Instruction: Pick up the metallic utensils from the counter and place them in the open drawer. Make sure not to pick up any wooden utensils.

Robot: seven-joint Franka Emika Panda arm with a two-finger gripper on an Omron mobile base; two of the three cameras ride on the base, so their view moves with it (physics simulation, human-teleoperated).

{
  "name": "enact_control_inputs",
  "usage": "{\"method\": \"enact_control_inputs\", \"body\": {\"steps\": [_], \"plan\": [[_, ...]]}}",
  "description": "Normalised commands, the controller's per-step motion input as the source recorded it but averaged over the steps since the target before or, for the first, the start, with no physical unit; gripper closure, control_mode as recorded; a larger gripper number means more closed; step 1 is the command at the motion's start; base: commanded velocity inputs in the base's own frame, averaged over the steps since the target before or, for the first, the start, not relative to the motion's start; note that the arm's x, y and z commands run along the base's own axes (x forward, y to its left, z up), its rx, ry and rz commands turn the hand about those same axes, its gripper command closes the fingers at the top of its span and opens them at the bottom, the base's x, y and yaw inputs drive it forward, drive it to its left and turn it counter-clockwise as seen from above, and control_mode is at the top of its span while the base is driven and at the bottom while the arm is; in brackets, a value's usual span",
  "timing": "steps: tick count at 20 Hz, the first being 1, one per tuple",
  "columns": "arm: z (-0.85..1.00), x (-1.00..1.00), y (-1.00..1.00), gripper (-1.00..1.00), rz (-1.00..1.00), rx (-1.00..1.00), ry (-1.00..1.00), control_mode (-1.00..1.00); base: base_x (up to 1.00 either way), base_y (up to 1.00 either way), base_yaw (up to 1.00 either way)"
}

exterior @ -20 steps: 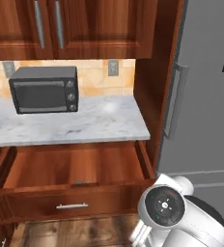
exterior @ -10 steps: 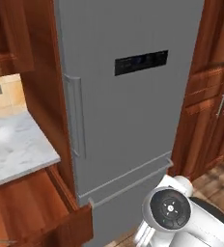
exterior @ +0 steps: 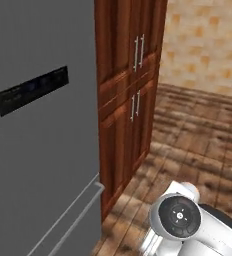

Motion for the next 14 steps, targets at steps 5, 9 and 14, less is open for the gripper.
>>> {"method": "enact_control_inputs", "body": {"steps": [5, 9, 14], "plan": [[0.0, 0.0, 0.0, -1.0, 0.0, 0.0, 0.0, 1.0, 0.5, -0.37, -0.71], [0.0, 0.0, 0.0, -1.0, 0.0, 0.0, 0.0, 1.0, 0.9, -0.5, -0.55], [0.0, 0.0, 0.0, -1.0, 0.0, 0.0, 0.0, 1.0, 1.0, -0.57, -0.35]]}}
